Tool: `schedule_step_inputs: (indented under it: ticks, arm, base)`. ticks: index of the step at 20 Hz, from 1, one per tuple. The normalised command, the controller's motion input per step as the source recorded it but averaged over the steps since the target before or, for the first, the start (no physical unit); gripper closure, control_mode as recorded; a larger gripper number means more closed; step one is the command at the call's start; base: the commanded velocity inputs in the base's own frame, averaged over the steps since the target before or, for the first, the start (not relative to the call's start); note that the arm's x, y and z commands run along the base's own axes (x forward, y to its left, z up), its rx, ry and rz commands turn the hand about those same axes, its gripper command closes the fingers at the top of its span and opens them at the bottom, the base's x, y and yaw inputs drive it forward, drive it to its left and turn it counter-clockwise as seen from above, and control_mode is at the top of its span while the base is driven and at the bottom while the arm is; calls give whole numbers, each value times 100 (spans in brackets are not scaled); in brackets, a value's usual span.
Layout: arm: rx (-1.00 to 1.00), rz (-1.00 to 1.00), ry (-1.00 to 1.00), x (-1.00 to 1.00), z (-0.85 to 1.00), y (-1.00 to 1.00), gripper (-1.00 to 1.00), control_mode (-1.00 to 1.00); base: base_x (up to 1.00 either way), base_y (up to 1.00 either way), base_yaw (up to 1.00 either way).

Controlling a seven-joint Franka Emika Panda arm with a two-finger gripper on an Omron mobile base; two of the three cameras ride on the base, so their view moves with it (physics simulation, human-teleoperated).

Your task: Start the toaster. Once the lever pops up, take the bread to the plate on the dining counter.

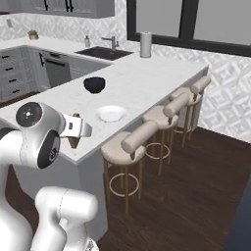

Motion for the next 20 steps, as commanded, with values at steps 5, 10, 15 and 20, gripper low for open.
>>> schedule_step_inputs:
  ticks: [5, 10, 15, 20]
  arm:
    - [0, 0, 0, 0, 0, 0, 100, 100]
    - [0, 0, 0, 0, 0, 0, 100, 100]
    - [0, 0, 0, 0, 0, 0, 100, 100]
    - [0, 0, 0, 0, 0, 0, 100, 100]
  base:
    - [35, -50, 33]
    - [32, -36, 39]
    - [8, -32, 40]
    - [9, -77, 25]
